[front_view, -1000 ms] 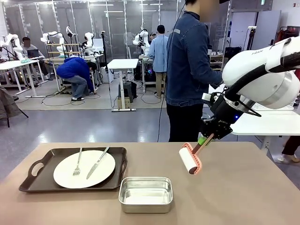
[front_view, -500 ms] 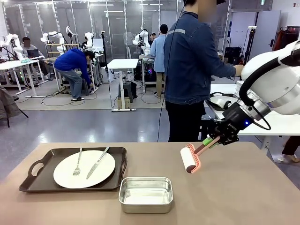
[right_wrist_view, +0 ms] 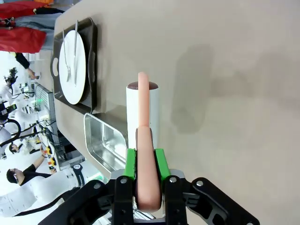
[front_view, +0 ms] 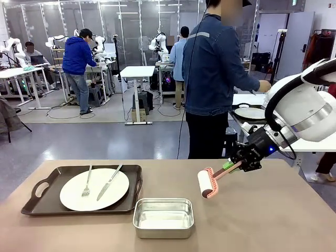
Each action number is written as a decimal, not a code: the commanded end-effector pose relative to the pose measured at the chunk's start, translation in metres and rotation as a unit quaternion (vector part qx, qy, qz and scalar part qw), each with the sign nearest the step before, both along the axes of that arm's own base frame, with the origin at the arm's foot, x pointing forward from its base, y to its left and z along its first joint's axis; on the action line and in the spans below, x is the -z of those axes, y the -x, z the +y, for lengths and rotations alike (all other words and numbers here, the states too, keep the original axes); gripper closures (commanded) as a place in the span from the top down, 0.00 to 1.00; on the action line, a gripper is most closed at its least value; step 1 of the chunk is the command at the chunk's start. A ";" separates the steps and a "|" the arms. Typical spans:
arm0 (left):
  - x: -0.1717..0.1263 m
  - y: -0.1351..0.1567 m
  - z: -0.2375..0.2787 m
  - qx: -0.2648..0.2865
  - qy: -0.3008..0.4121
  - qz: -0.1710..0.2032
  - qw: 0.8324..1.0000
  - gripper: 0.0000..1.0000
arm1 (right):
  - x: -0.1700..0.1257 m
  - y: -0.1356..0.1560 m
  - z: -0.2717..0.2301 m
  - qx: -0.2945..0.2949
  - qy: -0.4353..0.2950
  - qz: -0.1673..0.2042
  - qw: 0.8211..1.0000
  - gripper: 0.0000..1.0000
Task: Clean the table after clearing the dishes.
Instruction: When the left (or right) Handle tray is removed, use the left hand (or right hand) to clean the left (or right) side of the table with the Lint Roller.
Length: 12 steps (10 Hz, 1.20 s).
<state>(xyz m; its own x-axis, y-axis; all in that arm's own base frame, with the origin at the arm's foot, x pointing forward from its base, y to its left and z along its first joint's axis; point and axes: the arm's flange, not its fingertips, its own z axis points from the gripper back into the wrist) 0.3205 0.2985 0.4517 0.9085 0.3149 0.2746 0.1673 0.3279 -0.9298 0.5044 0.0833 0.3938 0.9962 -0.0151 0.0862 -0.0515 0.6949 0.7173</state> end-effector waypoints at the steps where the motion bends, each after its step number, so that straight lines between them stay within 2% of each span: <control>1: -0.002 0.003 0.000 -0.002 0.001 -0.003 1.000 1.00 | 0.016 -0.007 -0.002 0.006 -0.020 -0.015 1.000 0.21; 4: -0.002 0.003 0.000 -0.002 0.001 -0.003 1.000 1.00 | 0.035 -0.017 -0.005 0.009 -0.025 -0.012 1.000 0.21; 7: -0.002 0.003 0.000 -0.002 0.001 -0.003 1.000 1.00 | 0.058 -0.026 -0.018 0.034 -0.022 0.021 0.999 0.21; 10: -0.002 0.003 0.000 -0.002 0.001 -0.003 1.000 1.00 | 0.092 -0.029 -0.057 0.084 -0.011 0.047 0.995 0.21; 12: -0.002 0.003 0.000 -0.002 0.001 -0.003 1.000 1.00 | 0.104 -0.023 -0.087 0.076 0.007 0.046 0.996 0.21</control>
